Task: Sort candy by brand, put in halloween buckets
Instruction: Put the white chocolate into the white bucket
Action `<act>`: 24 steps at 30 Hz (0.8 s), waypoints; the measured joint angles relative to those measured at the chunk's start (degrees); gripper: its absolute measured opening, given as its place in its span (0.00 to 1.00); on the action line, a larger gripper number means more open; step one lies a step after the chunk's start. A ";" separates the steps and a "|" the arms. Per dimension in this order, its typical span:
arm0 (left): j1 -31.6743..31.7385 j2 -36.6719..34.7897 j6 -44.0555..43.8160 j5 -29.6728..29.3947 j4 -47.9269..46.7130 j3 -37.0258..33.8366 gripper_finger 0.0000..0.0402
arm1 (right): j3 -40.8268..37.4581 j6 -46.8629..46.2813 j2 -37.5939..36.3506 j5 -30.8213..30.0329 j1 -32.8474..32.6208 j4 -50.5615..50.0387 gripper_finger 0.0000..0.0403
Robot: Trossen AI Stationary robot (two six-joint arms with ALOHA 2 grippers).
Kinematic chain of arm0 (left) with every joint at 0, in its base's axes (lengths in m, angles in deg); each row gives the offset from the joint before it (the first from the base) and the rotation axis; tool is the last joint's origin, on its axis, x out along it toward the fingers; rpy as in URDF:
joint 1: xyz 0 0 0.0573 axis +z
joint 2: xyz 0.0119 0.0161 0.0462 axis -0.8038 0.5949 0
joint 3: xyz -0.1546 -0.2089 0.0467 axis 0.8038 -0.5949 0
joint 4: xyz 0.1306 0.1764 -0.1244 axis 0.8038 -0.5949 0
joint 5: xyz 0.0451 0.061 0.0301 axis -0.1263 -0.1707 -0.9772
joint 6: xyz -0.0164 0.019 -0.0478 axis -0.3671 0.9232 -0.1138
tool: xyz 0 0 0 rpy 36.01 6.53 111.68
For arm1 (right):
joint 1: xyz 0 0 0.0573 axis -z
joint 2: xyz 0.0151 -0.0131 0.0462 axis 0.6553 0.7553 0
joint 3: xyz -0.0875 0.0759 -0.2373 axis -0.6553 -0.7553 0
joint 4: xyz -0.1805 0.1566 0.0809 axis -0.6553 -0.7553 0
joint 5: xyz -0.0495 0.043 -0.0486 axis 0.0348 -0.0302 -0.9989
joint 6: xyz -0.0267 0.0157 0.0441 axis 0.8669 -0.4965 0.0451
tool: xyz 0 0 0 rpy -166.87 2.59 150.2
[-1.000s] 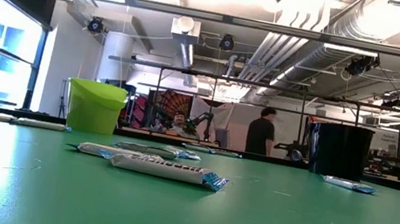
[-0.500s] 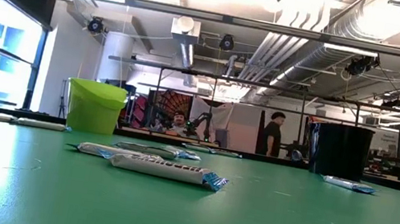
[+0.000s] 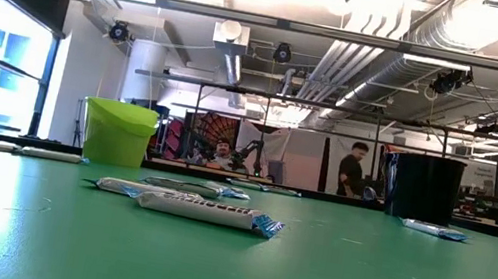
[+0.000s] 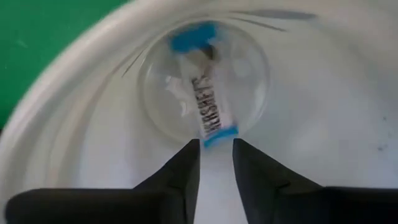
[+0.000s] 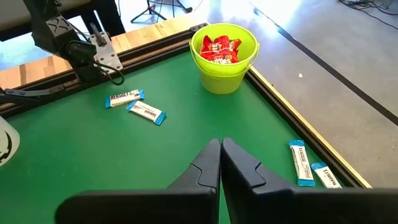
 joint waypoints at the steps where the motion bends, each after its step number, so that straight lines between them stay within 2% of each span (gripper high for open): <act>1: 0.00 0.00 0.00 -0.12 -0.02 0.00 0.24 | 0.00 0.02 0.00 0.00 0.00 0.11 0.00; 5: 0.04 -0.63 -0.05 0.74 -0.64 0.26 0.28 | 0.00 0.90 0.00 0.00 0.00 1.14 0.00; 8: 0.02 -2.50 -0.28 0.47 -3.89 3.21 0.30 | 0.00 1.26 0.00 0.38 0.00 2.03 0.00; 16: 0.91 -10.56 -0.91 -9.10 -16.39 14.54 0.30 | 0.00 2.92 0.00 0.91 -0.02 2.35 0.00; 20: 5.76 -13.51 0.31 -11.67 -23.77 15.22 0.30 | 0.02 3.14 0.55 0.44 -0.04 2.31 0.00; 24: 13.80 -14.24 8.54 -15.18 -29.56 14.94 0.30 | 0.02 3.53 2.84 0.34 -0.40 2.30 0.00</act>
